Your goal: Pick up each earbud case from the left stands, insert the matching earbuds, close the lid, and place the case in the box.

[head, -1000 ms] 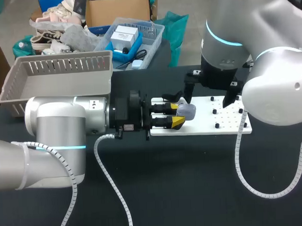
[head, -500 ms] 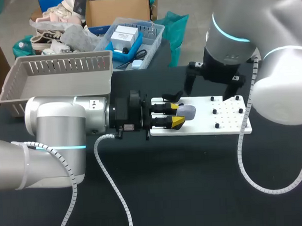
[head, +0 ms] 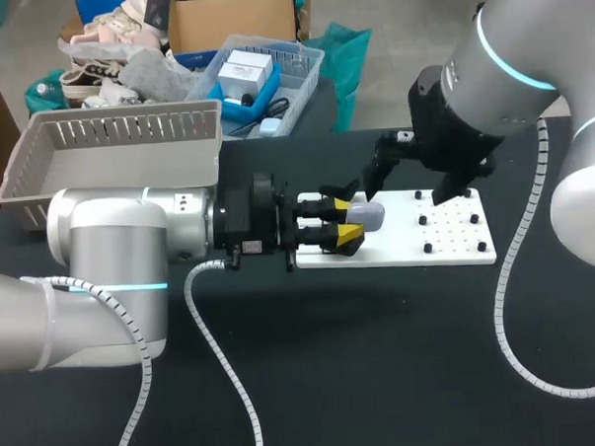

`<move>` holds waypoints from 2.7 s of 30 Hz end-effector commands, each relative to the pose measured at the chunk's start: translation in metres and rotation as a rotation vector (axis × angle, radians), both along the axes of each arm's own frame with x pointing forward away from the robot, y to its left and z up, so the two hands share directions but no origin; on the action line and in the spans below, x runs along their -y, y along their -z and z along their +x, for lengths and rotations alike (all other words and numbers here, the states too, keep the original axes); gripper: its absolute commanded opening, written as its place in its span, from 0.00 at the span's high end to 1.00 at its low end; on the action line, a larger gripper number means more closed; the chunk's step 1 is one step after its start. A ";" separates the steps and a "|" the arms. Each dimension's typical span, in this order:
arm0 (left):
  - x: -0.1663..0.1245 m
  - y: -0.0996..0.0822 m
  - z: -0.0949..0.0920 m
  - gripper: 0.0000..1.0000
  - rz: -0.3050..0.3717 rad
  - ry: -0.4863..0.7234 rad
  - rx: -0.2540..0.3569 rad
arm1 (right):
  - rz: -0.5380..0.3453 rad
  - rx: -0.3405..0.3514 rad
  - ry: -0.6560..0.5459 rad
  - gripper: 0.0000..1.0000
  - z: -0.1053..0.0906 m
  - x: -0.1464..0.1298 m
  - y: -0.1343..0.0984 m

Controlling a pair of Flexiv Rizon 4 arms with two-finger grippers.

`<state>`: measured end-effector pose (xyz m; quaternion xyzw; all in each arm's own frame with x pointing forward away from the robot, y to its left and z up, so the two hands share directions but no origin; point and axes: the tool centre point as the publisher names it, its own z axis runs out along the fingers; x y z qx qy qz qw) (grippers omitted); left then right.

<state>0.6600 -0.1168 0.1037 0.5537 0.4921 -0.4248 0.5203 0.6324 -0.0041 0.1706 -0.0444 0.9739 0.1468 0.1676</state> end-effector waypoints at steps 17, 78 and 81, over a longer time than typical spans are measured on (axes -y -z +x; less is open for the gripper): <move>-0.052 -0.028 0.021 1.00 0.051 -0.100 0.023 | 0.001 0.016 -0.019 0.00 -0.004 0.032 -0.003; -0.291 -0.024 0.124 1.00 0.267 -0.830 -0.171 | 0.037 0.041 0.011 0.00 -0.004 0.038 -0.003; -0.297 -0.019 0.133 1.00 0.283 -0.851 -0.185 | 0.037 0.041 0.011 0.00 -0.004 0.038 -0.003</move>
